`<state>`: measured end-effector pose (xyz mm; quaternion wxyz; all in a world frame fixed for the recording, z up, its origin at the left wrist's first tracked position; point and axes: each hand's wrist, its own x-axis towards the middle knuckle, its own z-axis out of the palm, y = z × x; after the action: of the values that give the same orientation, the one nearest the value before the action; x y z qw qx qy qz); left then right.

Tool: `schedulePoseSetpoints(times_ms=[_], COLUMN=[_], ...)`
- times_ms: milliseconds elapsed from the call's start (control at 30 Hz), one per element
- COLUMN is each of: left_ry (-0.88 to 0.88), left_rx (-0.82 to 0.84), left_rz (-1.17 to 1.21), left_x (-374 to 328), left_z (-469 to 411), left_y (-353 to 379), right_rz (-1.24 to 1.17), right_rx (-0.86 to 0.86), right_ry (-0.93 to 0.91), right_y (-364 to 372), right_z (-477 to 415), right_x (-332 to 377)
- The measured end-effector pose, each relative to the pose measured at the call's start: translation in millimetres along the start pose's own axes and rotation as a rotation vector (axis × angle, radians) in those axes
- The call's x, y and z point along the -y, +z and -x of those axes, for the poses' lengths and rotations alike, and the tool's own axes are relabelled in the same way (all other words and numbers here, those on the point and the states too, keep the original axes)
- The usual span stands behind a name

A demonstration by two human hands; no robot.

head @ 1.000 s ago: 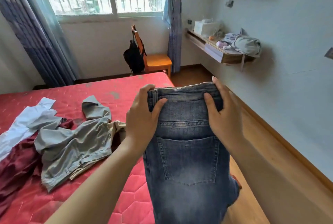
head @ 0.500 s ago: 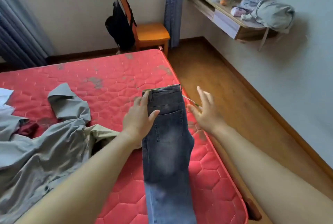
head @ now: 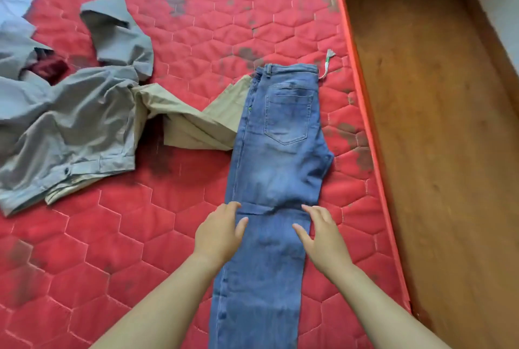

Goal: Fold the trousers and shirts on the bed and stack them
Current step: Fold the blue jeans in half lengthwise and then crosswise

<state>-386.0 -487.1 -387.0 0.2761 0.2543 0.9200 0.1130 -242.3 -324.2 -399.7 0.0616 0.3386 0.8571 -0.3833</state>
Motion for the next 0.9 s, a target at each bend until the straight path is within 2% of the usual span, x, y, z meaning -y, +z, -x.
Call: schedulePoseSetpoints(times_ms=[167, 333, 433, 500, 600, 700, 800, 900], left_ry=[-0.095, -0.221, -0.244, -0.201, -0.127, -0.159, -0.238, -0.195], left_rx=[-0.043, -0.121, -0.076, -0.105, -0.237, -0.313, -0.223, -0.091], left_rz=[0.057, 0.086, 0.146, 0.215, 0.289, 0.292, 0.247, 0.279], left_x=[20.5, 40.3, 48.2, 51.6, 57.4, 69.8, 85.1, 90.0], left_z=[-4.7, -21.9, -24.1, -20.0, -7.7, 3.3, 5.7, 12.2], left_y=[61.2, 99.1, 115.6, 120.2, 118.6, 117.3, 118.9, 122.7], right_rz=[0.032, 0.077, -0.002, -0.065, -0.114, -0.111, -0.032, -0.052], right_rx=[0.021, -0.173, -0.165, -0.160, -0.253, -0.252, -0.139, -0.161], right_ry=[0.042, 0.192, 0.254, 0.232, 0.120, 0.099, 0.171, 0.188], right_y=[56.1, 99.4, 118.9, 128.3, 134.3, 139.9, 147.4, 149.7], right_z=[1.0, -2.3, 2.7, 10.7, 24.4, 36.1, 48.3, 62.2], right_x=[-34.7, -57.9, -61.6, -60.4, -52.5, -47.1, -49.6, -55.4])
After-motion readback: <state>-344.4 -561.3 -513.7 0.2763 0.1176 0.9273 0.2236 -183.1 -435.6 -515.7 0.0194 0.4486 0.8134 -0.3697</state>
